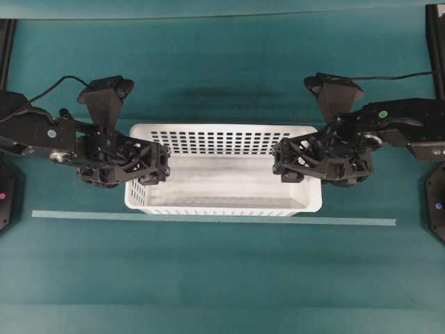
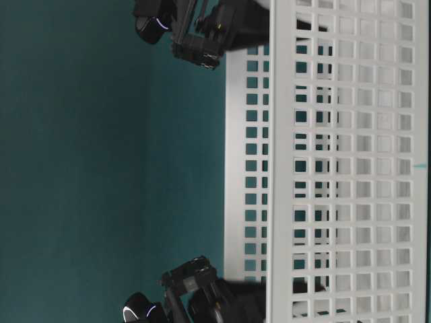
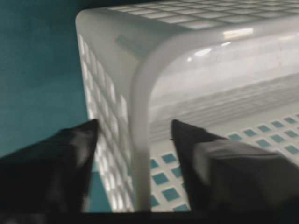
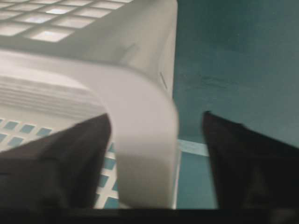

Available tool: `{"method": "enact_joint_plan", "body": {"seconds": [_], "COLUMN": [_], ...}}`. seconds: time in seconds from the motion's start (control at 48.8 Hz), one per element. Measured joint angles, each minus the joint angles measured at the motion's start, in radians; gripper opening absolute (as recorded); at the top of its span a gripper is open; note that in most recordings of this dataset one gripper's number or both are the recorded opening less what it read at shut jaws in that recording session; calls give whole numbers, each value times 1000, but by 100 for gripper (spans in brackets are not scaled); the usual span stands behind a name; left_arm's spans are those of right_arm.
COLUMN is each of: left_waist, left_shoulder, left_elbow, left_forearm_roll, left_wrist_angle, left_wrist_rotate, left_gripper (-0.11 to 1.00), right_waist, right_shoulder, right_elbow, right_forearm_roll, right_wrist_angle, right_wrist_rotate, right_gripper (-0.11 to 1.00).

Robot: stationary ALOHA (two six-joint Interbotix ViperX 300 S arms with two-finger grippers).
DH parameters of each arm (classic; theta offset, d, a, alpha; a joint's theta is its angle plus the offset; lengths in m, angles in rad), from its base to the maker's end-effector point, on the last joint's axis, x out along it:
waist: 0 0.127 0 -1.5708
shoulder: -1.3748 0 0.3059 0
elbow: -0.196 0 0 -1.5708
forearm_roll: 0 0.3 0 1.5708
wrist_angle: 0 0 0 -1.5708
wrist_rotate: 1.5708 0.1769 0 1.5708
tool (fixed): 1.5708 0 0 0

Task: Lift the white basket with both hands.
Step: 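Lower both grippers onto the basket's end rims and close them, then lift the basket upward with both grippers holding its end rims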

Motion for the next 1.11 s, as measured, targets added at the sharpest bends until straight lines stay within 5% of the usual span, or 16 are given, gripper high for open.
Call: {"method": "enact_joint_plan", "body": {"seconds": [0.164,1.107], "left_waist": [0,-2], "left_shoulder": [2,-9], "left_elbow": [0,-8], "left_forearm_roll": [0,0], "left_wrist_angle": [6,12], "left_wrist_rotate": [2,2], "left_gripper": [17,16], "right_waist": [-2,-8], "right_shoulder": [2,6], "right_elbow": [-2,-31], "right_forearm_roll": [3,2], "right_wrist_angle": [5,35], "right_wrist_rotate": [12,12], "right_gripper": [20,20]}}
